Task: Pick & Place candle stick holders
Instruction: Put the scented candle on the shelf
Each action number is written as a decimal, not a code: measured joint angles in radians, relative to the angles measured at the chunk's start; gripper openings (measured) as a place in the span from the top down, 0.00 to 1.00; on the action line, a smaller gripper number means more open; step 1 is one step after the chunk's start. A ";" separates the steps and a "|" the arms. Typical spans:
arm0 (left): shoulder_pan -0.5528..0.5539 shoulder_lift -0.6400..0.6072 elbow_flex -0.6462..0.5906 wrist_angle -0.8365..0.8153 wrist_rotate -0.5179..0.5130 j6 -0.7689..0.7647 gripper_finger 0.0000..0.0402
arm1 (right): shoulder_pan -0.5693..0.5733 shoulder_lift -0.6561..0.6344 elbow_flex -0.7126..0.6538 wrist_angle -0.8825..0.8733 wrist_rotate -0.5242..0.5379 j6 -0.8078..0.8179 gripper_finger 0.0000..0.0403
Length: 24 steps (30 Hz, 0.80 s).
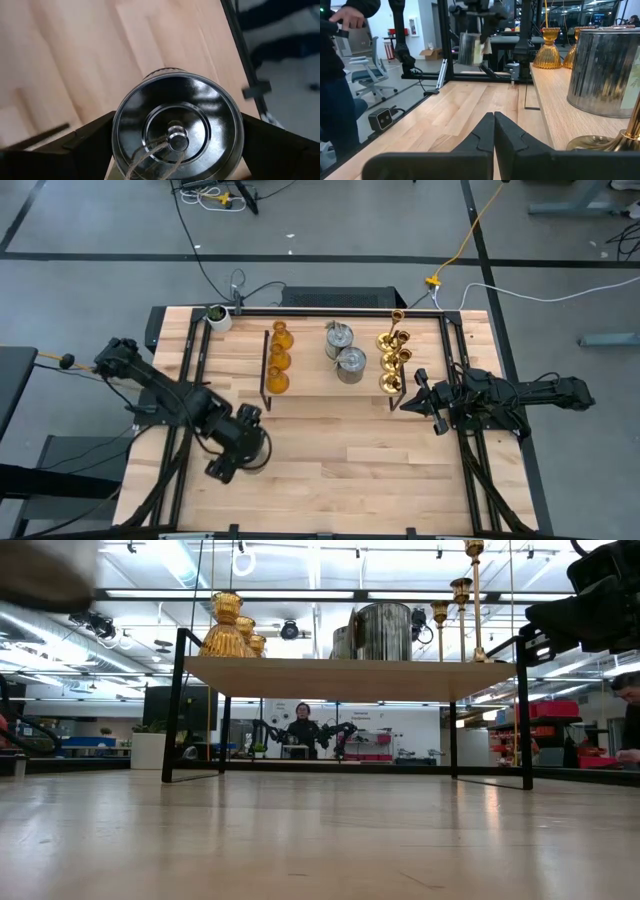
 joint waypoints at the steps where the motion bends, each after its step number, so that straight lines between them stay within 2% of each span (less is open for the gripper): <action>1: 0.017 0.000 0.012 0.003 -0.003 0.000 0.09 | 0.000 0.000 0.000 0.000 0.000 0.000 0.97; 8: 0.131 0.028 0.123 -0.029 -0.030 0.013 0.09 | 0.000 0.000 0.000 0.000 0.000 0.000 0.97; 16: 0.230 0.127 0.328 -0.128 -0.117 0.069 0.09 | 0.000 0.000 0.000 0.000 0.000 0.000 0.97; 24: 0.329 0.229 0.516 -0.150 -0.124 0.131 0.09 | 0.000 0.000 0.000 0.000 0.000 0.000 0.97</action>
